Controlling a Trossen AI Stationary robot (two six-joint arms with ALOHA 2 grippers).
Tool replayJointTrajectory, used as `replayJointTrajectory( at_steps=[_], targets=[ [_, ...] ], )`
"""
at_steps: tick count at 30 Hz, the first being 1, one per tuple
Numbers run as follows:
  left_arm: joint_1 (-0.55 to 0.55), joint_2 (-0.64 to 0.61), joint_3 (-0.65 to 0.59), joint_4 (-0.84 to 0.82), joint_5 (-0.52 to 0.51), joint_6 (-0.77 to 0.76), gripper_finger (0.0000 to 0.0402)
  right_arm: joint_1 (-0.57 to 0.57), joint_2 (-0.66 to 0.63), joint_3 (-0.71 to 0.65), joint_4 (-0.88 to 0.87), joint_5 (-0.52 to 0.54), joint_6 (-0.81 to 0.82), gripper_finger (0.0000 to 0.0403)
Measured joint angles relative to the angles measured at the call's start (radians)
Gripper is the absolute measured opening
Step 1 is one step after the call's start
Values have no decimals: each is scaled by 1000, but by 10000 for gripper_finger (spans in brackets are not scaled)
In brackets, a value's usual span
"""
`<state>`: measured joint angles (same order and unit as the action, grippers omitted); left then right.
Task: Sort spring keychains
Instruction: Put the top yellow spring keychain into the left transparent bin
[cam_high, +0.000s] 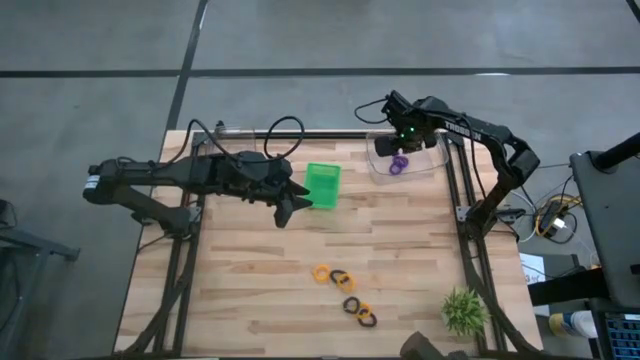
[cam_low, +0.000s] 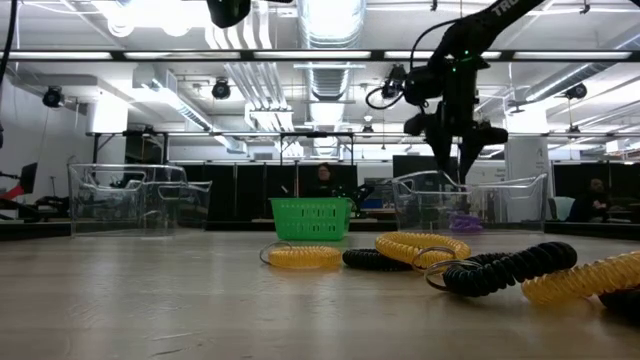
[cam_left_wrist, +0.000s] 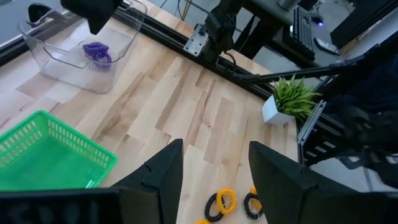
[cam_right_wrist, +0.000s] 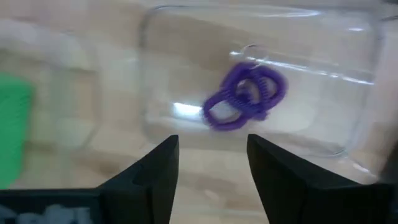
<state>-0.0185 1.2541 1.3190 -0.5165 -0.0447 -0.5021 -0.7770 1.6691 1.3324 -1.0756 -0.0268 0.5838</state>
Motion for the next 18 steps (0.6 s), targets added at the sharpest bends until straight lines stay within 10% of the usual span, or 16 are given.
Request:
replayJointTrajectory(
  at_steps=[11, 18],
  targets=[
    [0, 0, -14, -35, 2, 15, 174, 126, -63, 74, -22, -53, 38, 154],
    [-2, 0, -16, -112, 3, 20, 174, 235, -140, 66, -22, -49, 69, 43]
  ],
)
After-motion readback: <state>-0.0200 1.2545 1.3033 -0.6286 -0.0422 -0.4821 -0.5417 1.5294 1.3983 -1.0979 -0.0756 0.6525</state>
